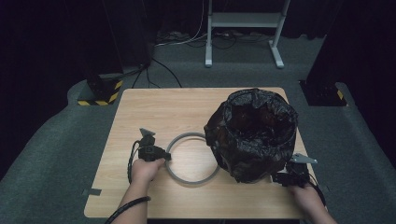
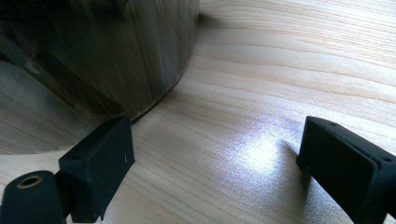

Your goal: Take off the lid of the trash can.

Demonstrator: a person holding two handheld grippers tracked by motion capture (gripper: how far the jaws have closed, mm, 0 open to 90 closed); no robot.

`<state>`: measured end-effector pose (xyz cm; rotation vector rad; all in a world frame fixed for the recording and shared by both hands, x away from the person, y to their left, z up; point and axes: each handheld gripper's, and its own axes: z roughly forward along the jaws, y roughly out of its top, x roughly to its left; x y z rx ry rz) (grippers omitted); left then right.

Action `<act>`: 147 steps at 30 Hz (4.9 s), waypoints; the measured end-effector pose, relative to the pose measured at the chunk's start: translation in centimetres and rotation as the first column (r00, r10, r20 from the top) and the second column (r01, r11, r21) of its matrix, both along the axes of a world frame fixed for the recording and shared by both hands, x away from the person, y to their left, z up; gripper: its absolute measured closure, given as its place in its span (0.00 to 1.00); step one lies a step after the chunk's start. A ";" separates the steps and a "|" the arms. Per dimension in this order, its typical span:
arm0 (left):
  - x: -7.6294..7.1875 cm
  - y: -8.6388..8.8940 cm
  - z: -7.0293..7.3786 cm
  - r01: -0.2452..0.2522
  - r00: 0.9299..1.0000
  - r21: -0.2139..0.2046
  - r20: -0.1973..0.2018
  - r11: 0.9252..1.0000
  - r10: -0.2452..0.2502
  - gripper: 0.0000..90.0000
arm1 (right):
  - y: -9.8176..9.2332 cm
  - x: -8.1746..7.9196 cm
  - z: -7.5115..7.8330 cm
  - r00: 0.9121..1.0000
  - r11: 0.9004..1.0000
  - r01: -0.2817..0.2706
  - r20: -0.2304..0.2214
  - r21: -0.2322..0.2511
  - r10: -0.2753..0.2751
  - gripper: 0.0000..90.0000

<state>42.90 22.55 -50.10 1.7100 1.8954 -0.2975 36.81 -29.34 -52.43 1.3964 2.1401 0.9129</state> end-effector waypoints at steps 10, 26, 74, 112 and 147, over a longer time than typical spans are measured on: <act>0.2 -0.5 -0.3 0.005 1.000 -0.005 0.009 1.000 -0.005 0.89 | 0.0 0.0 0.0 1.000 1.000 -0.001 0.002 -0.002 0.001 0.11; -0.3 0.0 0.7 -0.016 0.997 0.017 0.079 1.000 0.015 0.68 | 0.0 0.0 0.0 1.000 1.000 -0.001 0.001 -0.002 0.001 0.11; -5.4 -6.4 1.9 0.199 0.679 0.173 0.685 0.965 -0.263 0.32 | -2.4 -1.7 5.7 0.916 0.974 0.223 0.334 0.041 -0.224 0.16; -6.7 -7.7 8.4 0.176 0.475 0.162 0.850 0.971 -0.228 0.24 | -2.3 -1.9 10.7 0.853 0.975 0.177 0.474 0.137 -0.221 0.15; -7.7 -11.4 13.5 0.210 0.366 0.107 0.913 0.972 -0.180 0.19 | -0.8 -1.4 15.7 0.776 0.977 0.183 0.593 0.113 -0.214 0.19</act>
